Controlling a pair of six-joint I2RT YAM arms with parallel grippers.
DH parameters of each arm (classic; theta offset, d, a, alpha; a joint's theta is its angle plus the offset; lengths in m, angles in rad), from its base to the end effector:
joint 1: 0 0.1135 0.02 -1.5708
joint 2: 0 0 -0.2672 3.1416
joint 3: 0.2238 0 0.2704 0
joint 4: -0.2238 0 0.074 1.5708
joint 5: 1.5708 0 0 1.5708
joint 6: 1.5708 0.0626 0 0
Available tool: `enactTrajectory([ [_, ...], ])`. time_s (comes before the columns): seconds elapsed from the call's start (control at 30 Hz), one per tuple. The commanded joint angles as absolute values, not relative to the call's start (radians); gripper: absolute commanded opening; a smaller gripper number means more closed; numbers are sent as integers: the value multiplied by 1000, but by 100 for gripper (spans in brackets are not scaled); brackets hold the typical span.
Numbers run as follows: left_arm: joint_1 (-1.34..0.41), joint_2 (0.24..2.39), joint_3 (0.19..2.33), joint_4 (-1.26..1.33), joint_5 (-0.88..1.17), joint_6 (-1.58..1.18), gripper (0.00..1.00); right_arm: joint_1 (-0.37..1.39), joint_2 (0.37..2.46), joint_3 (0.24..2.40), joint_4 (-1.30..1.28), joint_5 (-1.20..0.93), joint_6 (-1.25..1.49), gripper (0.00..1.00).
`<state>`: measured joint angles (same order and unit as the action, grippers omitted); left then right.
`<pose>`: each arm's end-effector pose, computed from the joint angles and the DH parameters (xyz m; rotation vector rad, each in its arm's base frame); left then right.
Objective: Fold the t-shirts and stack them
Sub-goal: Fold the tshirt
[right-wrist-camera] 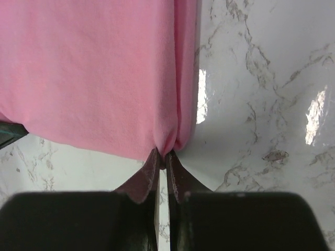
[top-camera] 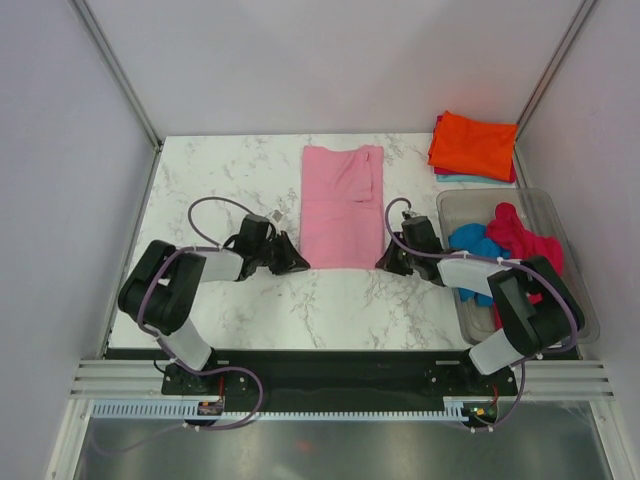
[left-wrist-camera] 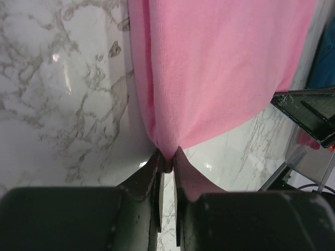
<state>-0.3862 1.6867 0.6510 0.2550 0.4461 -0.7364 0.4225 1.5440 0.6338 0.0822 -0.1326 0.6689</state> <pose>0.2952 -0.1492 0.0909 -0.2030 2.5069 -1.0366 0.2830 0.1363 0.1090 0.2427 2.4851 0.6462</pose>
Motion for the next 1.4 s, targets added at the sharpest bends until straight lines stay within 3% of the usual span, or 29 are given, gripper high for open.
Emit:
enactTrajectory([
  [0.0,-399,1617,621,166,399,-720,15,425,1481,591,64,-138,661,0],
  [0.33,-480,1182,563,-165,400,-724,6,433,1094,459,-75,-256,785,0],
  [0.63,-557,861,696,-512,400,-831,6,454,764,682,-550,-204,790,0],
  [0.97,-542,940,906,-624,354,-827,7,454,972,975,-657,-112,677,0],
  [1.37,-305,1256,1055,-595,456,-658,7,433,1368,1235,-609,-67,555,0],
])
